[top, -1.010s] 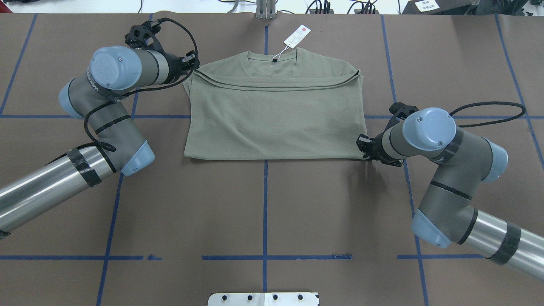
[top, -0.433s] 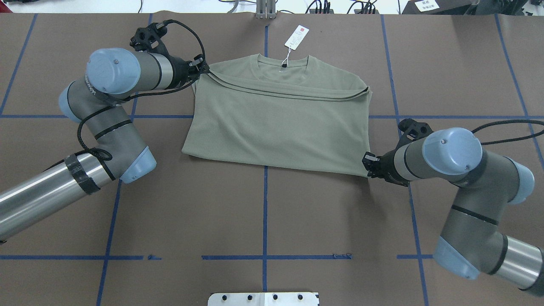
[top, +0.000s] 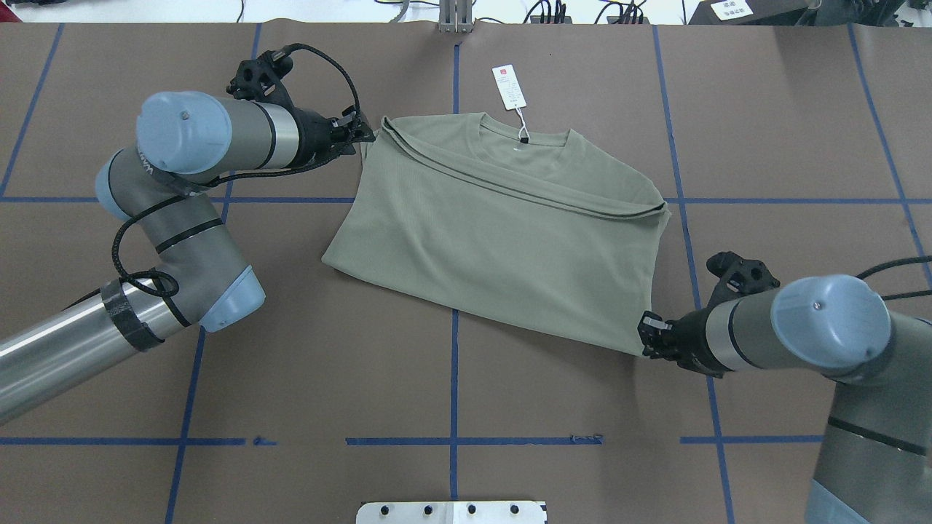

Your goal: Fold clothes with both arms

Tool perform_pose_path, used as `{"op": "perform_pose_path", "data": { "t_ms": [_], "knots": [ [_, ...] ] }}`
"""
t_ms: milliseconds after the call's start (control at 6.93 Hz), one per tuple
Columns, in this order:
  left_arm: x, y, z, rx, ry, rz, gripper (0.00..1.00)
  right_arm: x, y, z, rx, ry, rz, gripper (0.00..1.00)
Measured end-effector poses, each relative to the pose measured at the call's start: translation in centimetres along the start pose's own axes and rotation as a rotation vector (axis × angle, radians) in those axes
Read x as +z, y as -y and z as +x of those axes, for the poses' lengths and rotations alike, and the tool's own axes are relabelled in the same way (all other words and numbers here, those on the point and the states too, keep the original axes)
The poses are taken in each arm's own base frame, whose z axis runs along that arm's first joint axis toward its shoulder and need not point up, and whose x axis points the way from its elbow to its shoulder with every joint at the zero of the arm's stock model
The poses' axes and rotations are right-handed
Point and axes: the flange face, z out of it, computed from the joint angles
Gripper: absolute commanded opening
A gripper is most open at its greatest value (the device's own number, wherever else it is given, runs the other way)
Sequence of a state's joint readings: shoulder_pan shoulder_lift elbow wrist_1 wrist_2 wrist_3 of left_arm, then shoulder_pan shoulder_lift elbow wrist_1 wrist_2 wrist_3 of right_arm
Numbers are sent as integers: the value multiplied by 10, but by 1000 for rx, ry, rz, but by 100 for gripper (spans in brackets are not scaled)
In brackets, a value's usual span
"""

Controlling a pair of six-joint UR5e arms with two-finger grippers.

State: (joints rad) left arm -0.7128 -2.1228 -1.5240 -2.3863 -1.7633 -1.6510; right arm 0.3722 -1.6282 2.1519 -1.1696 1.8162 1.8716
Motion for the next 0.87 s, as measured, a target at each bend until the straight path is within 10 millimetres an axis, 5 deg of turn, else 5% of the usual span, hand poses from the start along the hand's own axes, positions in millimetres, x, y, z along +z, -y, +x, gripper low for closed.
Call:
{"op": "perform_pose_path", "data": {
  "t_ms": [289,433,577,866],
  "knots": [
    [-22,-43,-17,-55,-5,-81,50,-11,-75,19,-8,-37,-139,0],
    [-23,-66,-29,-79,18,-110,51,-11,-107,26,-22,-57,-198,8],
    [-22,-86,-35,-99,60,-124,52,-10,-129,31,-30,-74,-236,99],
    [-15,-129,-42,-105,191,-116,53,-14,-138,32,-23,-75,-252,100]
  ]
}}
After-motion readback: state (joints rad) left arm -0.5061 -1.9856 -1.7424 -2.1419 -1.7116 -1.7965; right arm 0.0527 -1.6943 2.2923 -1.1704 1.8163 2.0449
